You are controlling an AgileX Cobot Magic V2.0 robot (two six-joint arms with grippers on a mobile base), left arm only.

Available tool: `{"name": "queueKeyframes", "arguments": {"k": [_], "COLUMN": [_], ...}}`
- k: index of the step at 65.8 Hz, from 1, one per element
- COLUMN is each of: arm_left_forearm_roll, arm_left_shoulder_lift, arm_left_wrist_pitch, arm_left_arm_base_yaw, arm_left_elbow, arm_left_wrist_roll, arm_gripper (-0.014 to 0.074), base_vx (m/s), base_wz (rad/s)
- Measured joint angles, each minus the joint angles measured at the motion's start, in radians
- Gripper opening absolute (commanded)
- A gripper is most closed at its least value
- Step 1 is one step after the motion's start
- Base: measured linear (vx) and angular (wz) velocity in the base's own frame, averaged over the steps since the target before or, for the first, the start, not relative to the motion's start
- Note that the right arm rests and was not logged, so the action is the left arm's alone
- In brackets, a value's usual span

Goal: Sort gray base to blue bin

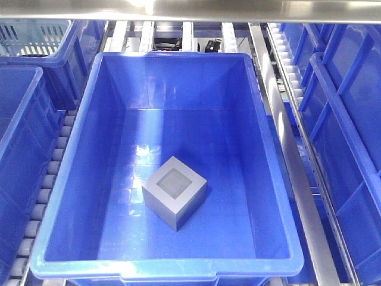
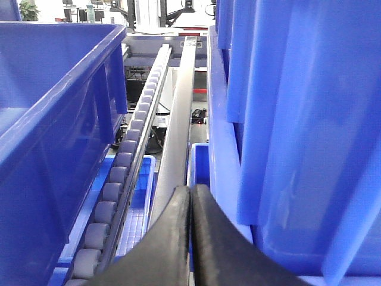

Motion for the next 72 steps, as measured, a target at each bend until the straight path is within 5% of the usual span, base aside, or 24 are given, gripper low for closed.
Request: {"name": "queueKeyframes", "arguments": {"k": [13,24,38,72], "arm_left_forearm_roll": [0.047,0.067,-0.037,-0.073], "arm_left_shoulder_lift": [-0.022,-0.12,-0.149,-0.149], "arm_left_wrist_pitch": [-0.091,-0.254,-0.46,-0.477], "arm_left_arm_base_yaw": [0.031,0.217,0.399,0.56], "arm_left_elbow": [0.061,0.185,0.4,0.43], "arm_left_wrist_roll": [0.024,0.036,0.036,0.018], "arm_gripper": [-0.0006,-0.0006,-0.0006,-0.0006], "base_vx": [0.0,0.0,0.0,0.0], "base_wz": [0.0,0.0,0.0,0.0]}}
